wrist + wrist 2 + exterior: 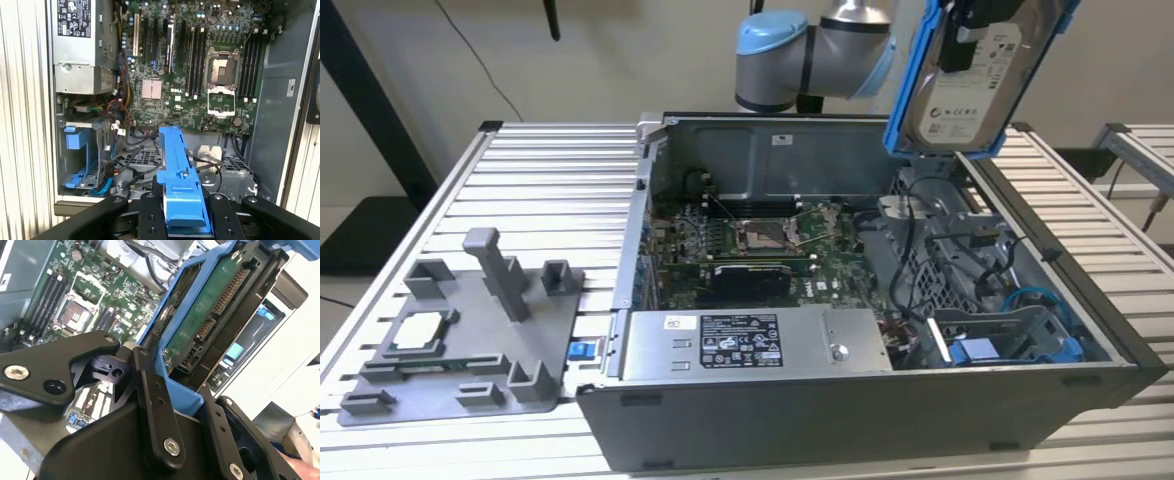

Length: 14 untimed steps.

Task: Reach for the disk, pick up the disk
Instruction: 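Pick up the disk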

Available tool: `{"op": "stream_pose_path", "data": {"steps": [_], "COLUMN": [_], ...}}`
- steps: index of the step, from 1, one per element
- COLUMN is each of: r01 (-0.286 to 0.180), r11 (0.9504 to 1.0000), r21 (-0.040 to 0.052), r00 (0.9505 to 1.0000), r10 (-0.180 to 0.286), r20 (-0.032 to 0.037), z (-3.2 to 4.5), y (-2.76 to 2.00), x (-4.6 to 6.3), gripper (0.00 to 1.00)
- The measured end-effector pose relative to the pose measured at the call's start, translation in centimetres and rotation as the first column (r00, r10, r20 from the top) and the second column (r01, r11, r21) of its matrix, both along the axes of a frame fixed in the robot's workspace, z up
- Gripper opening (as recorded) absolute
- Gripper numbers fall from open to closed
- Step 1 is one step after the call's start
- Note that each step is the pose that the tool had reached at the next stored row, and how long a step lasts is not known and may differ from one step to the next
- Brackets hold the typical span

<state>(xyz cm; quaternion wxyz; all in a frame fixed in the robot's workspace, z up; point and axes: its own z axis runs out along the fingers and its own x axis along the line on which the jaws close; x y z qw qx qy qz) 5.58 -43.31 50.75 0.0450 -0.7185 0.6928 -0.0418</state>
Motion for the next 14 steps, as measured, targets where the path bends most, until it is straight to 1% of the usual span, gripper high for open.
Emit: {"op": "stream_pose_path", "data": {"steps": [3,9,12,14], "r01": [0.0,0.001,0.001,0.001], "r11": [1.0,1.0,1.0,1.0], "r21": [0.0,0.0,-0.0001,0.0], "r00": [1.0,1.0,1.0,1.0], "r10": [0.0,-0.001,-0.001,-0.001], "r20": [-0.0002,-0.0012,-0.0016,-0.002], "z": [-0.08,-0.22,-0.3,-0.37], "y": [-0.65,-2.32,-3.31,-4.14], "x": [0.0,0.0,0.0,0.0], "gripper": [0.0,0.0,0.0,0.0]}}
